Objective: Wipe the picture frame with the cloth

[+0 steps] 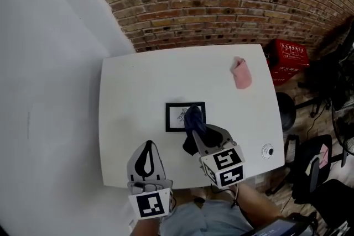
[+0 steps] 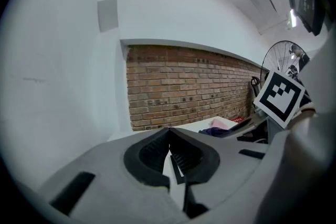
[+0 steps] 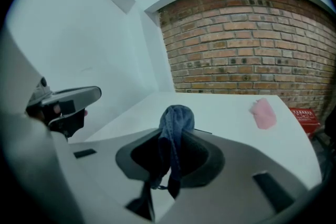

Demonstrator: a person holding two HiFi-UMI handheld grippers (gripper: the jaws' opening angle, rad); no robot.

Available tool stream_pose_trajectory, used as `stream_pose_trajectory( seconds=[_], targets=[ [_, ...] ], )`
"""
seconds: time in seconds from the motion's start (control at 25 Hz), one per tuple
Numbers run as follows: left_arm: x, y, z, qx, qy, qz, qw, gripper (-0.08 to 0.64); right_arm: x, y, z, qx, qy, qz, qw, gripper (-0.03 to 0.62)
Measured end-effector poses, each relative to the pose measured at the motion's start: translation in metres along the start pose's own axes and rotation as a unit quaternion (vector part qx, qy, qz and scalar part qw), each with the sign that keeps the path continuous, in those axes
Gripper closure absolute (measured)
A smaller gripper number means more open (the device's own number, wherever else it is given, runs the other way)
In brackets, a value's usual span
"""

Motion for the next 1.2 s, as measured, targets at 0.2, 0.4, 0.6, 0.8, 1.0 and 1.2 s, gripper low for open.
stream_pose_trajectory(
  seconds=[0.2, 0.4, 0.6, 0.8, 1.0, 1.2],
  targets=[
    [-0.005, 0.029, 0.012, -0.026, 0.013, -0.021, 0.9993, 0.551, -0.017, 0.019, 0.021, -0.024, -0.019, -0.002, 1.000, 0.506],
    [-0.013, 0.057, 0.015, -0.048, 0.016, -0.035, 0.9981, 0.551, -0.045, 0.041, 0.044, -0.044, -0.050, -0.004, 0.998, 0.506],
    [-0.023, 0.074, 0.014, -0.067, 0.010, -0.045, 0.9967, 0.551, -0.066, 0.052, 0.062, -0.058, -0.073, 0.000, 0.996, 0.506],
    [-0.028, 0.083, 0.014, -0.078, 0.009, -0.044, 0.9959, 0.551, -0.067, 0.064, 0.070, -0.072, -0.070, 0.007, 0.995, 0.506],
    [-0.025, 0.085, 0.017, -0.079, 0.014, -0.043, 0.9958, 0.551, -0.057, 0.069, 0.068, -0.077, -0.058, 0.014, 0.995, 0.506],
    [-0.016, 0.084, 0.017, -0.078, 0.023, -0.040, 0.9958, 0.551, -0.048, 0.077, 0.062, -0.080, -0.046, 0.016, 0.996, 0.506]
  ],
)
Point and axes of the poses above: the fingertips, and each gripper's own axes: z forward along the fingers, x to its right, y out of its underside, the point moved 2 cm from there along -z, backward along the fingers, and after that the axes turned 10 degrees about x, right-handed, at the moved point
